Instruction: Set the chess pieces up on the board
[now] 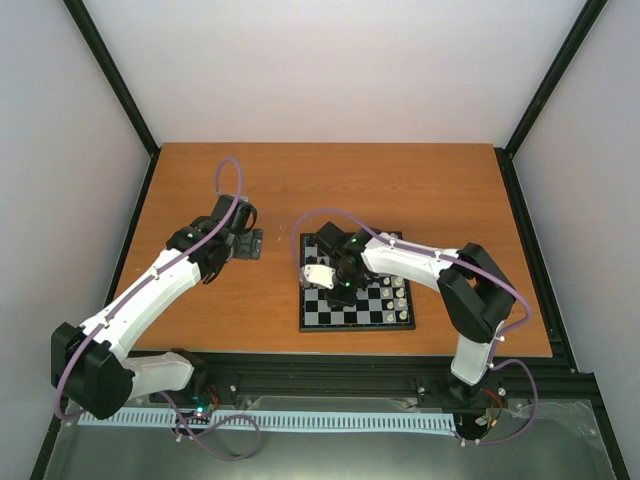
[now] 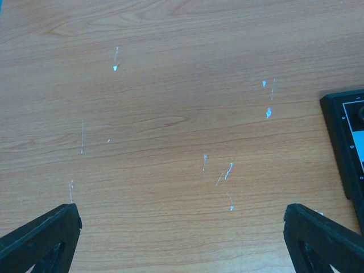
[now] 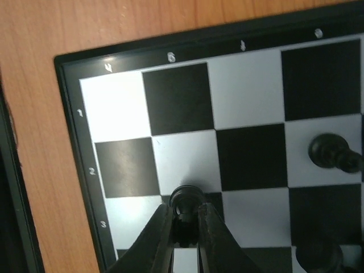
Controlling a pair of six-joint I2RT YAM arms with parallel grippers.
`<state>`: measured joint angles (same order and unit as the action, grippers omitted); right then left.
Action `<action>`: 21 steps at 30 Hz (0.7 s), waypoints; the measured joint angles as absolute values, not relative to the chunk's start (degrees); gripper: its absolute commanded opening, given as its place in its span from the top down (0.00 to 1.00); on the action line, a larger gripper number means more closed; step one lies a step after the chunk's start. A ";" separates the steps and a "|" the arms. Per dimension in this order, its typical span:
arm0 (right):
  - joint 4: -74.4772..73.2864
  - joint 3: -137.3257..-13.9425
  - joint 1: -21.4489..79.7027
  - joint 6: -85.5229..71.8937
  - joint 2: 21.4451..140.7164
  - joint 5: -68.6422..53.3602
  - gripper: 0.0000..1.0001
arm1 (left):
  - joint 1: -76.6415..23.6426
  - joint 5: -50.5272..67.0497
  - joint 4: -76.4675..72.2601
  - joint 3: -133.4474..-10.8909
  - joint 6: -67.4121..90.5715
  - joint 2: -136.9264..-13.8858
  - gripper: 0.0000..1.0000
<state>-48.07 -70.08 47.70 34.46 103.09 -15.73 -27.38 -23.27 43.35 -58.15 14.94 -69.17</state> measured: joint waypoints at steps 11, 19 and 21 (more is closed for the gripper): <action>-48.23 -71.79 53.69 34.44 103.18 -15.59 0.95 | -27.38 -23.29 43.35 -58.15 14.90 -69.38 0.00; -48.29 -73.69 57.04 34.44 105.21 -14.92 0.95 | -27.38 -23.03 43.35 -58.15 14.85 -70.06 0.00; -48.38 -74.11 57.76 34.44 105.95 -14.68 0.95 | -27.38 -22.87 43.35 -58.15 14.83 -70.13 0.00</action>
<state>-48.38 -74.11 57.76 34.44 105.95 -14.68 -27.38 -22.87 43.35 -58.15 14.83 -70.13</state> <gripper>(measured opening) 0.080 0.998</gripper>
